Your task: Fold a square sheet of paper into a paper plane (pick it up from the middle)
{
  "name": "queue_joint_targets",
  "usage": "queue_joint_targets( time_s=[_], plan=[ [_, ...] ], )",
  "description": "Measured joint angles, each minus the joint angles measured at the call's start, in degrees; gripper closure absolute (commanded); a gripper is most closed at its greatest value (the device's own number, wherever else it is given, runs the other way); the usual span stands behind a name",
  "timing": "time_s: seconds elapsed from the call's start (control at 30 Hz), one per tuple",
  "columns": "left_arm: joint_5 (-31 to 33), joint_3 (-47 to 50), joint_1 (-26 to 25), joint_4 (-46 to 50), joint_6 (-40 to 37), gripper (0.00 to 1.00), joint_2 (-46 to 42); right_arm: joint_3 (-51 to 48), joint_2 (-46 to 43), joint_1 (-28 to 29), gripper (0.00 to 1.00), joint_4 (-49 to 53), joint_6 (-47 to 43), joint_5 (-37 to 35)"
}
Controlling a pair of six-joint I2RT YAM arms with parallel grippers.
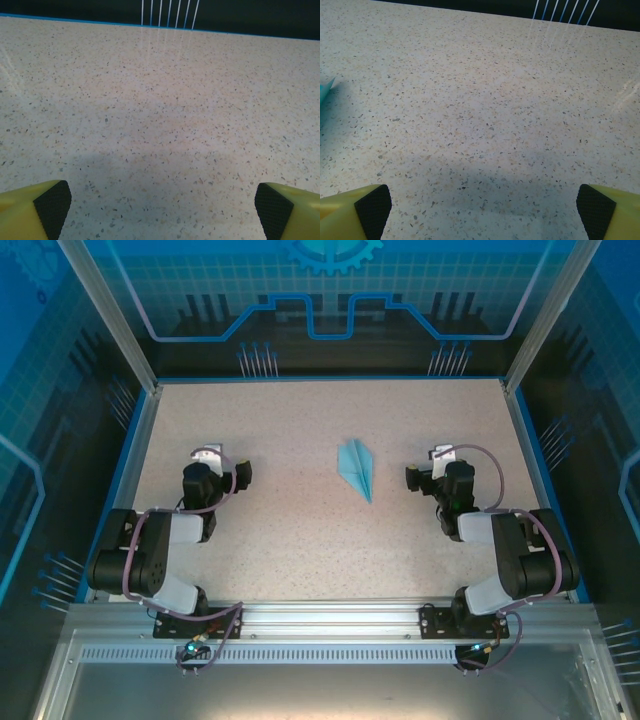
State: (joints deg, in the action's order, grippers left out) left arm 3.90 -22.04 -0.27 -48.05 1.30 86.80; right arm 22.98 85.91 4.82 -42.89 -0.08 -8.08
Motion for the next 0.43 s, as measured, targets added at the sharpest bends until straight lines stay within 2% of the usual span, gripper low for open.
queue_joint_targets(
  time_s=[0.43],
  plan=[
    [0.37,-0.02,0.0,1.31,-0.04,0.01,0.04,0.0,0.0,0.0,0.01,0.0,0.0,0.0]
  ],
)
